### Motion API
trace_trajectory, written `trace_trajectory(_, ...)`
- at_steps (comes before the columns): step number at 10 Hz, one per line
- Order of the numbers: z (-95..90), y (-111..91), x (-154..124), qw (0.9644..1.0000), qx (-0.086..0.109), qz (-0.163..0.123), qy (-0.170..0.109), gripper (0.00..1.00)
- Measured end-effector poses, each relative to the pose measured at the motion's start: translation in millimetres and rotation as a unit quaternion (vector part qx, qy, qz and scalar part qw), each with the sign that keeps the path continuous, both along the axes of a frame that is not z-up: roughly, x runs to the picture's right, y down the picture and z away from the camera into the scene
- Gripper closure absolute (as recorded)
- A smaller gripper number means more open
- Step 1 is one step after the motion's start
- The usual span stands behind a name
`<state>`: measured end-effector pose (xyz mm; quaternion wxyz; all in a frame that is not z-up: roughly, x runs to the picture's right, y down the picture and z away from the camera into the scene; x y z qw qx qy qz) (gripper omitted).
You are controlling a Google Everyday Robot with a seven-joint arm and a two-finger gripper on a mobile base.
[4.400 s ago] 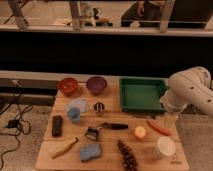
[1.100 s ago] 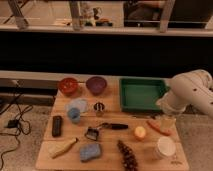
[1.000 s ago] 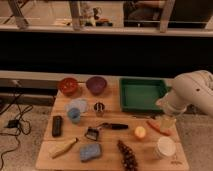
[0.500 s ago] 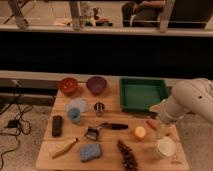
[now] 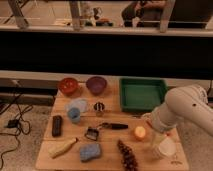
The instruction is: Wipe purple bowl with sponge
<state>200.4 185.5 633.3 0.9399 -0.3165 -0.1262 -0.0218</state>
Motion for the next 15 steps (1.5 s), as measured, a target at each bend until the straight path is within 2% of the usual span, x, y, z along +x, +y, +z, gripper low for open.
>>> trace_trajectory(4,-0.6,2,-2,1.0,-0.001,-0.004,-0.003,0.2)
trace_trajectory(9,-20.7,54,-53,0.9981,-0.013,-0.043,-0.042,0.2)
trace_trajectory(10,-22.1,59,-59,0.9973,-0.014,-0.05,-0.052,0.2)
trace_trajectory(13,-22.1,75,-90,0.9922,-0.021,-0.074,-0.098,0.2)
trace_trajectory(15,-13.8,97,-110,0.9878,-0.035,-0.093,-0.12,0.2)
